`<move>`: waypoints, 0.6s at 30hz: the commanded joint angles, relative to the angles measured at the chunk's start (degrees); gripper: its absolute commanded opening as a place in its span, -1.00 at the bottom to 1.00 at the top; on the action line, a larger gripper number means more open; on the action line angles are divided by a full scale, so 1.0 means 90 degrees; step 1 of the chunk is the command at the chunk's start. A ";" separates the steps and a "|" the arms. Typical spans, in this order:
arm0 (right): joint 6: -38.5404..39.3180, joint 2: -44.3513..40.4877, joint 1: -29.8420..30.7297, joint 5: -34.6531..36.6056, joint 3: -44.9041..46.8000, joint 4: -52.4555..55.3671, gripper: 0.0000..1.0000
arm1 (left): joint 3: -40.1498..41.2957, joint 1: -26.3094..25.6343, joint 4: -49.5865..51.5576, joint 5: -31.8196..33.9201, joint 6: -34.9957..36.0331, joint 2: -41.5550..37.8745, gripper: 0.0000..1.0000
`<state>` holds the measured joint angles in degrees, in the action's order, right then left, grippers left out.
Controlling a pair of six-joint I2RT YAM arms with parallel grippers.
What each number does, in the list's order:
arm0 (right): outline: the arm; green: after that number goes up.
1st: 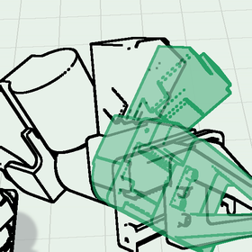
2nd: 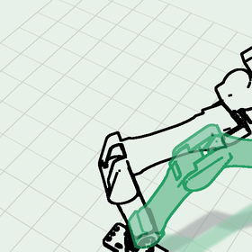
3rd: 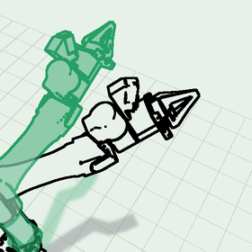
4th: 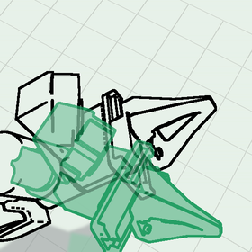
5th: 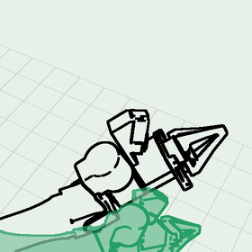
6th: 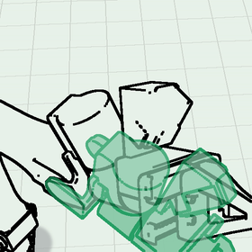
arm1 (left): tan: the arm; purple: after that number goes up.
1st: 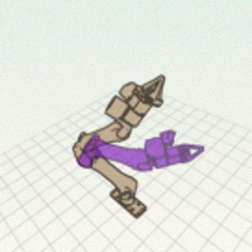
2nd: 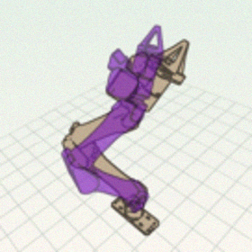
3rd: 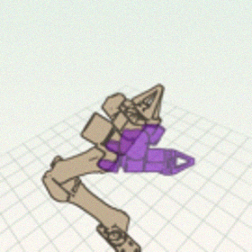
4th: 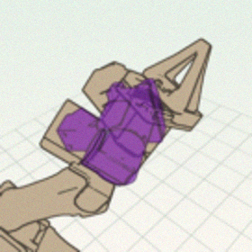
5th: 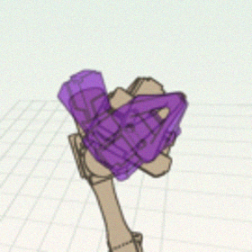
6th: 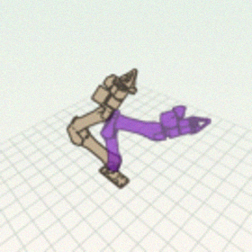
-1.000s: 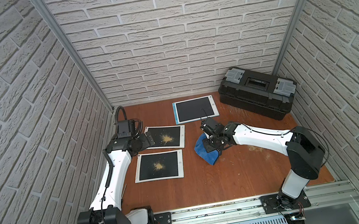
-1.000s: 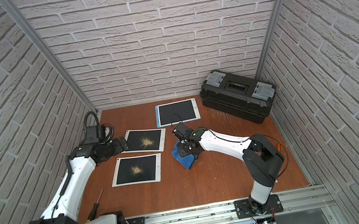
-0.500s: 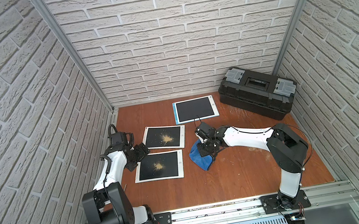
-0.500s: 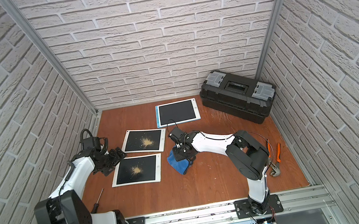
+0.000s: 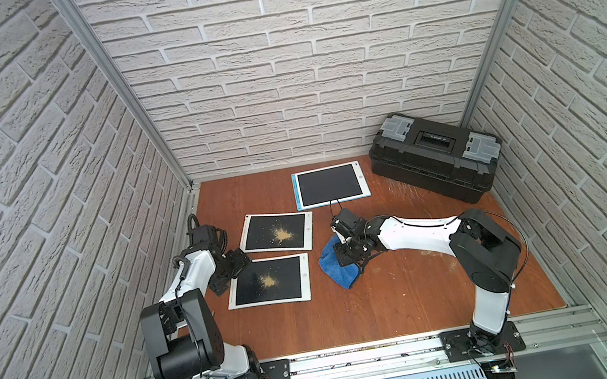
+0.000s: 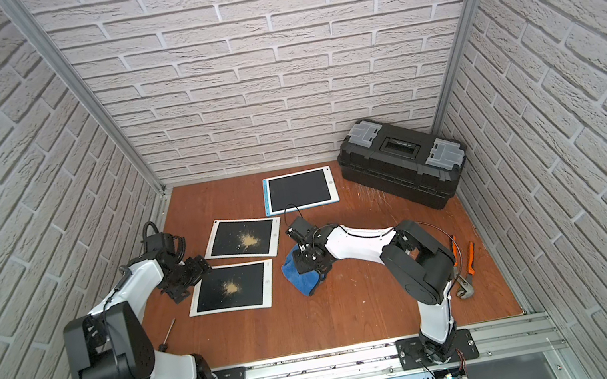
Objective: Wipe the drawing tablet
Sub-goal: Move the drawing tablet to the center of the board.
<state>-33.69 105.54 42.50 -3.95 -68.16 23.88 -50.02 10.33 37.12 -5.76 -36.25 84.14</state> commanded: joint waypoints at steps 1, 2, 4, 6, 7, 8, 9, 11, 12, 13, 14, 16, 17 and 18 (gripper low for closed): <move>-0.0041 -0.0211 0.0028 -0.0021 0.0121 -0.0212 -0.95 | 0.0083 0.0043 -0.0095 0.0329 -0.0285 0.0079 0.85; -0.0037 -0.0222 0.0030 -0.0012 0.0150 -0.0226 -0.95 | 0.0085 0.0034 -0.0118 0.0385 -0.0321 0.0084 0.85; -0.0043 -0.0251 0.0024 -0.0010 0.0197 -0.0250 -0.95 | 0.0110 0.0015 -0.0157 0.0502 -0.0371 0.0076 0.85; -0.0045 -0.0271 0.0023 -0.0011 0.0228 -0.0278 -0.95 | 0.0127 0.0007 -0.0191 0.0631 -0.0401 0.0065 0.85; -0.0055 -0.0271 0.0016 -0.0018 0.0237 -0.0287 -0.95 | 0.0133 0.0006 -0.0204 0.0663 -0.0421 0.0065 0.86; -0.0050 -0.0261 0.0014 -0.0028 0.0239 -0.0294 -0.95 | 0.0140 0.0005 -0.0227 0.0714 -0.0435 0.0065 0.86; -0.0057 -0.0257 0.0010 -0.0030 0.0243 -0.0302 -0.95 | 0.0155 0.0005 -0.0239 0.0800 -0.0470 0.0079 0.86; -0.0075 -0.0252 0.0013 -0.0028 0.0259 -0.0326 -0.95 | 0.0159 -0.0002 -0.0292 0.0848 -0.0540 0.0117 0.87; -0.0083 -0.0242 0.0000 -0.0024 0.0277 -0.0337 -0.95 | 0.0172 -0.0013 -0.0348 0.0849 -0.0578 0.0150 0.87; -0.0084 -0.0242 -0.0005 -0.0025 0.0278 -0.0338 -0.95 | 0.0176 -0.0034 -0.0400 0.0837 -0.0615 0.0179 0.87; -0.0084 -0.0242 0.0000 -0.0021 0.0288 -0.0339 -0.95 | 0.0210 -0.0049 -0.0495 0.0807 -0.0656 0.0213 0.87; -0.0077 -0.0252 -0.0013 0.0006 0.0298 -0.0305 -0.95 | 0.0272 -0.0099 -0.0691 0.0708 -0.0730 0.0283 0.87; -0.0066 -0.0270 -0.0022 0.0017 0.0310 -0.0285 -0.95 | 0.0295 -0.0133 -0.0774 0.0648 -0.0771 0.0348 0.87; -0.0056 -0.0288 -0.0029 0.0035 0.0320 -0.0265 -0.95 | 0.0311 -0.0194 -0.0835 0.0604 -0.0805 0.0406 0.87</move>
<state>-33.89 105.27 42.44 -3.90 -66.15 21.91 -48.29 9.52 32.36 -0.05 -41.41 86.54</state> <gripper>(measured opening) 0.091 0.934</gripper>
